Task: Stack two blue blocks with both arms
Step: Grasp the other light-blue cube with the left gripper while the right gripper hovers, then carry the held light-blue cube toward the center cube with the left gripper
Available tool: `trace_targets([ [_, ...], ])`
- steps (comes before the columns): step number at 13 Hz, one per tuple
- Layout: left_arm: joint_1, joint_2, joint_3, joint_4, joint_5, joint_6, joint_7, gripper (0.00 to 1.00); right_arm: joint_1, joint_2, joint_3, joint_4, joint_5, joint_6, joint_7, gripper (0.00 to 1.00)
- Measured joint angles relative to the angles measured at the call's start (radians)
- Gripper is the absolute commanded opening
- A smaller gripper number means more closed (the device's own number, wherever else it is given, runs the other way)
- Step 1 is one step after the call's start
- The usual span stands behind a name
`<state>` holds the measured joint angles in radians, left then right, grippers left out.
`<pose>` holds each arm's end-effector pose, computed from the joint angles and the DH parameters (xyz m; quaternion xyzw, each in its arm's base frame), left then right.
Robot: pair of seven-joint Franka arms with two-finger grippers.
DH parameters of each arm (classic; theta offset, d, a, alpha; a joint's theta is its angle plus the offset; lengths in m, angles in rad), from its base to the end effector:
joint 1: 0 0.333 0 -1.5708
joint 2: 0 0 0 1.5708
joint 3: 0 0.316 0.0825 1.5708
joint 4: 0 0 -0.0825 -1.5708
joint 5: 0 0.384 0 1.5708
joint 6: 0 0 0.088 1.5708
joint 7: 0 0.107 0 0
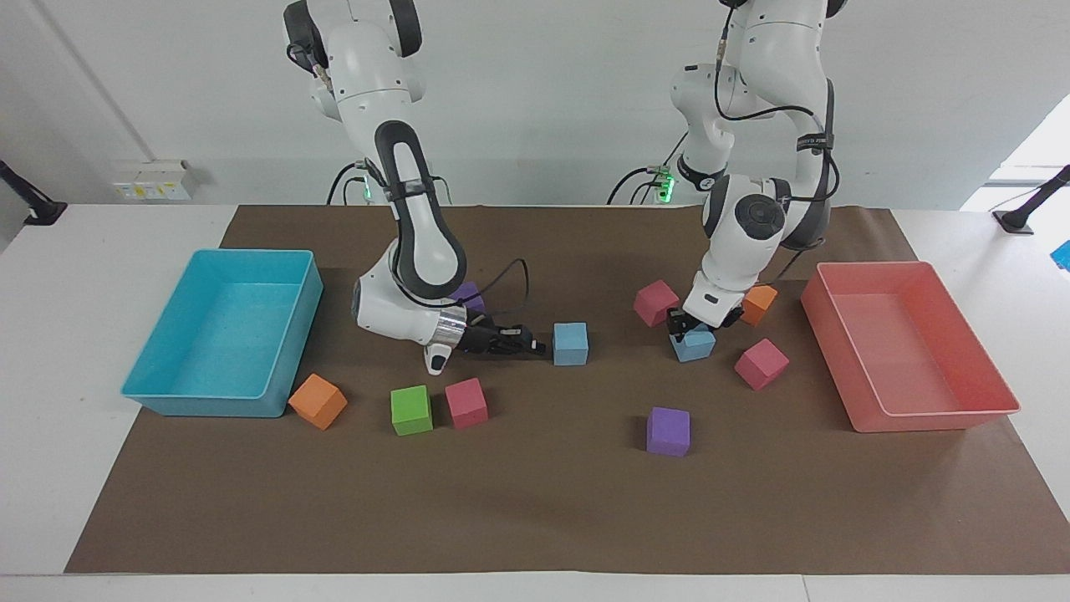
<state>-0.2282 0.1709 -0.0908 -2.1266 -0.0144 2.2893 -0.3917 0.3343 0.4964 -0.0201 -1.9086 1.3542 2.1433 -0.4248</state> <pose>0.5356 -0.1765 0.3296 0.9990 0.0417 -0.0081 0.0110 0.5804 0.2327 0.2384 -0.8693 0.0974 0.0739 0.4789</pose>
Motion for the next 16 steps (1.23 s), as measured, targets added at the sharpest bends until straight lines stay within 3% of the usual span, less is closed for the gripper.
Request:
trace_targets([
  [5,-0.02,-0.004,-0.001,0.135,0.011,-0.09,0.0,0.18,0.0,0.0,0.0,0.0,0.0,0.0,0.0,0.0],
  [11,-0.174,0.009,-0.004,0.24,0.029,-0.148,-0.025,0.17,0.0,0.0,0.0,0.0,0.0,0.0,0.0,0.0],
  [16,-0.286,0.1,-0.006,0.347,0.029,-0.163,-0.099,0.17,-0.001,0.0,-0.001,0.0,0.0,0.001,0.0,0.0],
])
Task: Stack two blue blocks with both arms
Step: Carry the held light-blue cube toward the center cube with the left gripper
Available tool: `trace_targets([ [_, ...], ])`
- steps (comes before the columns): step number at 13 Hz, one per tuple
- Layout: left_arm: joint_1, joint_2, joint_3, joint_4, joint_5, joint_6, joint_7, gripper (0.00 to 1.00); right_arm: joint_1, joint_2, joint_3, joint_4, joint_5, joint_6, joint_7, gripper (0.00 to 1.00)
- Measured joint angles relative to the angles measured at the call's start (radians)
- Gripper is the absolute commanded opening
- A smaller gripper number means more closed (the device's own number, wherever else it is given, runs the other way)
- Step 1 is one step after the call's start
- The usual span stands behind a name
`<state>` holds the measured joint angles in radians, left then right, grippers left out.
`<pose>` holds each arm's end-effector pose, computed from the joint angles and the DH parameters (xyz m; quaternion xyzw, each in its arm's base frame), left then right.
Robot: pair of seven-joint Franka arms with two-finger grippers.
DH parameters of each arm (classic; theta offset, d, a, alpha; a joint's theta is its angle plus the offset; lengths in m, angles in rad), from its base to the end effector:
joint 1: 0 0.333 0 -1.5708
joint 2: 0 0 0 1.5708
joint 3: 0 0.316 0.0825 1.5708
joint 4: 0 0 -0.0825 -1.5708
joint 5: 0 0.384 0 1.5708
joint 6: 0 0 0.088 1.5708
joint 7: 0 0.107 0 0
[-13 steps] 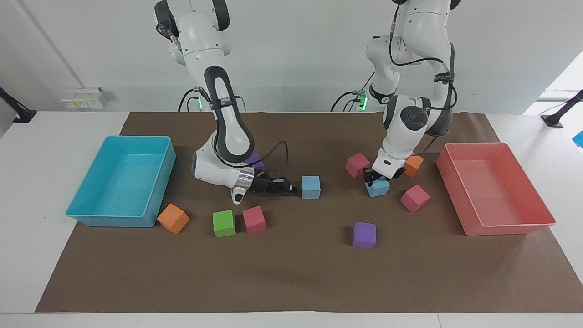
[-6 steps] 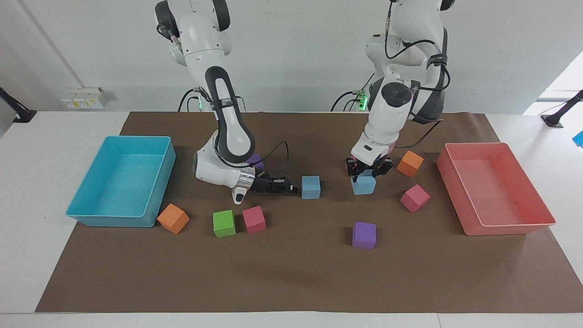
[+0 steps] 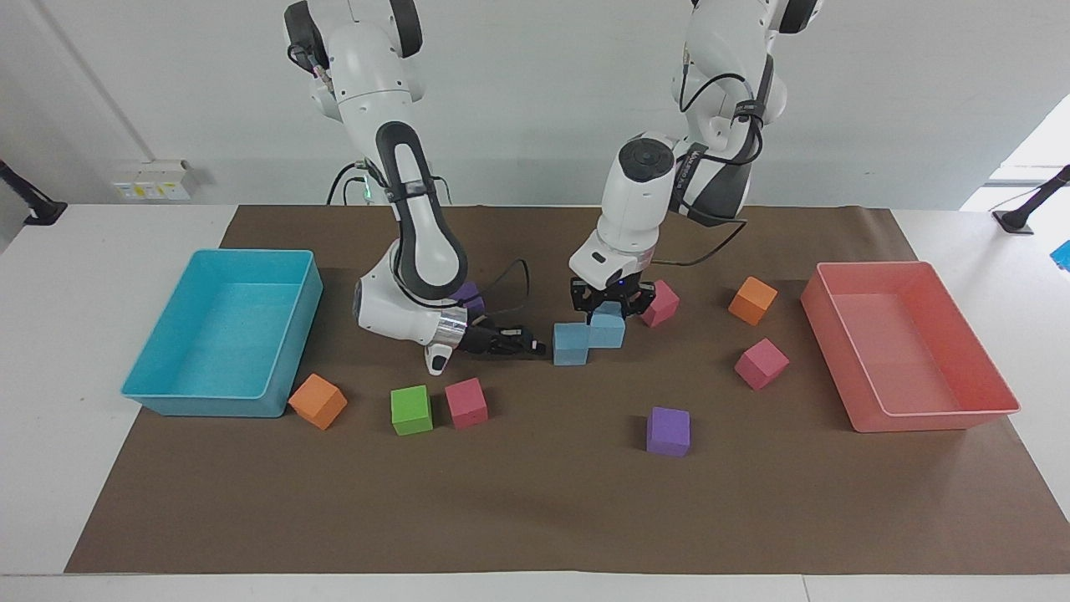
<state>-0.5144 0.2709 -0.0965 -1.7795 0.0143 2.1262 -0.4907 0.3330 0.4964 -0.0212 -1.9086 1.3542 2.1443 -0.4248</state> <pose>0.5259 -0.3622 0.4121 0.9974 -0.0613 0.0294 0.0258 0.5811 0.2312 0.2383 -0.8695 0.0985 0.0729 0.4785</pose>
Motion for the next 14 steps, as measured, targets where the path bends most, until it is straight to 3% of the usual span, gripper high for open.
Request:
trace_targets([
  [14,-0.057,0.05,-0.004,0.04,-0.029,-0.001,-0.032,0.18,-0.001,0.0,-0.001,0.0,0.0,0.0,0.0,0.0],
])
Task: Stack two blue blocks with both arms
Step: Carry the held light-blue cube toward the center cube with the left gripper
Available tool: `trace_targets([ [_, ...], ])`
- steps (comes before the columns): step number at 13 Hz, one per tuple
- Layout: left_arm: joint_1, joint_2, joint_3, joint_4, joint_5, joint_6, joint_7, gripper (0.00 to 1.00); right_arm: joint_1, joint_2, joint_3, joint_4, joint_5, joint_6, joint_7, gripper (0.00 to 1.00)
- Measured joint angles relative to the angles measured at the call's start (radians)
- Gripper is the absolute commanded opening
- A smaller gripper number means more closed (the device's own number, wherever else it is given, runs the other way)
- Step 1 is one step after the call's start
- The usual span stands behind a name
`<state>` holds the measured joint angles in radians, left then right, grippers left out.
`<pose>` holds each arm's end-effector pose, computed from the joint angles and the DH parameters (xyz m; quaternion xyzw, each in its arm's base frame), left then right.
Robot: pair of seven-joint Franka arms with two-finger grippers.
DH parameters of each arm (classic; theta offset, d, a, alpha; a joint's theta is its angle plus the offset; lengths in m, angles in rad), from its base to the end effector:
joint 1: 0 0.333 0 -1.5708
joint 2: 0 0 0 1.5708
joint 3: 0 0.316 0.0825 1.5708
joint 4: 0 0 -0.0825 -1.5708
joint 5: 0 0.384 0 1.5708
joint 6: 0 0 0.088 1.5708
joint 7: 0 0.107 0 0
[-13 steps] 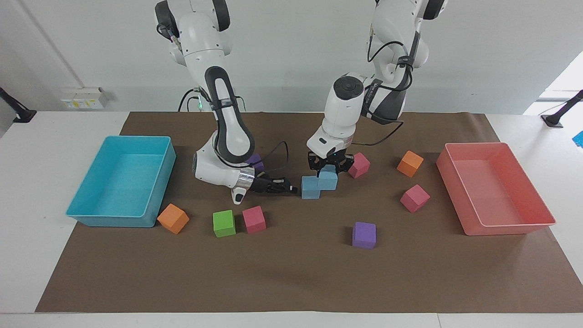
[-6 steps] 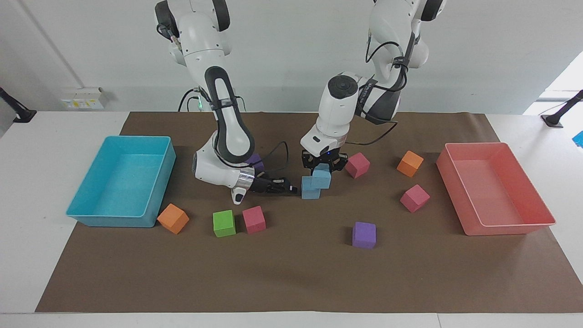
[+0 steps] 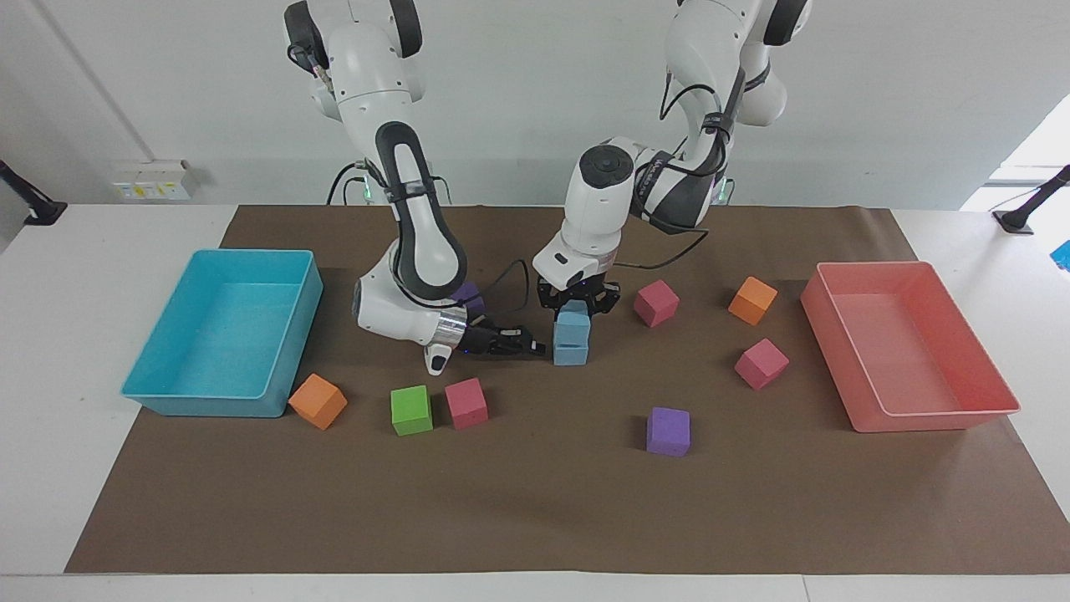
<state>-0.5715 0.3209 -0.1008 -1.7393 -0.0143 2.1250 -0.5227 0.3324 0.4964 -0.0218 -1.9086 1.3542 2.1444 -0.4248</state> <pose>0.5118 -0.4013 0.3990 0.9969 -0.0680 0.0150 0.0368 0.5813 0.2305 0.2383 -0.8695 0.0990 0.0726 0.4784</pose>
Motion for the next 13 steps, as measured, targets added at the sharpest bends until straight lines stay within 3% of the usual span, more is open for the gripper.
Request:
trace_targets([
  [13,0.0,0.01,0.007,-0.005,-0.007,0.0,-0.015,0.23,0.0,0.0,0.0,0.0,0.0,0.0,0.0,0.0],
])
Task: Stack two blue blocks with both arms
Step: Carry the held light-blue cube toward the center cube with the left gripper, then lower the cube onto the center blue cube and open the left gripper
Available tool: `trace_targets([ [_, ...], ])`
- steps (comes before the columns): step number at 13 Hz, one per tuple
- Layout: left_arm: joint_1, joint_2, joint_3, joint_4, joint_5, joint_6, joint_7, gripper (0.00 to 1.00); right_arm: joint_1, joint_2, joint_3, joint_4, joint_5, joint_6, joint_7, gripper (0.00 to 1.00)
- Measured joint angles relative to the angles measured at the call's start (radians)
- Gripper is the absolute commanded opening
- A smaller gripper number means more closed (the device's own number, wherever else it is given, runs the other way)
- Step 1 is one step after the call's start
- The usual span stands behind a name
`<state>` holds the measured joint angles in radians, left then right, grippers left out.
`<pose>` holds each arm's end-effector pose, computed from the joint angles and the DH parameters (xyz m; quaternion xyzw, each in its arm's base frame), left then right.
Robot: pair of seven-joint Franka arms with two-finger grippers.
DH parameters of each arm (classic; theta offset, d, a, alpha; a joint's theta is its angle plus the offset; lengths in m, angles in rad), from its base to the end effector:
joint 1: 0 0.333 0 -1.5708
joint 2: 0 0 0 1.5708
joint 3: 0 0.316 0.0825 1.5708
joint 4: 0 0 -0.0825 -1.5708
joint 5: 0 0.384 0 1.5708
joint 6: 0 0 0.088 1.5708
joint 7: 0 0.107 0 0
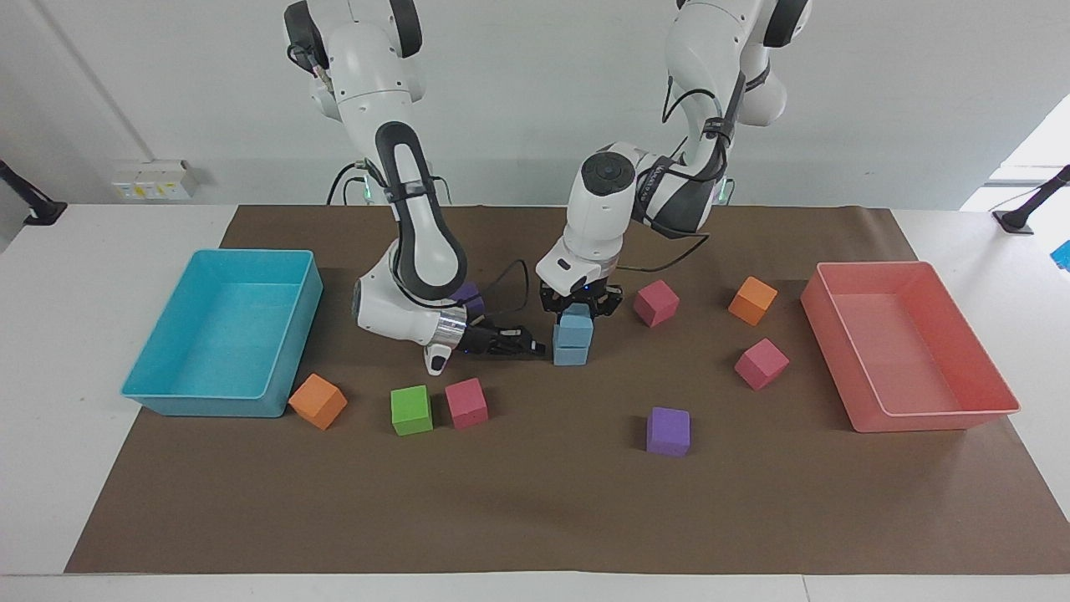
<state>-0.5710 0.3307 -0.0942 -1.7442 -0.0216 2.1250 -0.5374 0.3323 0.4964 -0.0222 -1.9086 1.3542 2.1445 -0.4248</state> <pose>0.5138 -0.3979 0.3903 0.9978 -0.0555 0.0073 0.0348 0.5815 0.2302 0.2383 -0.8695 0.0992 0.0724 0.4783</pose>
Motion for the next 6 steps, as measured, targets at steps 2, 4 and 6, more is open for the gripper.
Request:
trace_targets([
  [2,0.0,0.0,0.001,0.0,0.0,0.0,-0.001,0.32,0.0,0.0,0.0,0.0,0.0,0.0,0.0,0.0],
  [4,0.0,0.0,0.002,0.0,-0.001,0.0,-0.002,0.42,0.0,0.0,0.0,0.0,0.0,0.0,0.0,0.0],
  [6,0.001,0.0,0.003,0.0,-0.013,0.0,-0.004,0.51,0.0,0.0,0.0,0.0,0.0,0.0,0.0,0.0],
])
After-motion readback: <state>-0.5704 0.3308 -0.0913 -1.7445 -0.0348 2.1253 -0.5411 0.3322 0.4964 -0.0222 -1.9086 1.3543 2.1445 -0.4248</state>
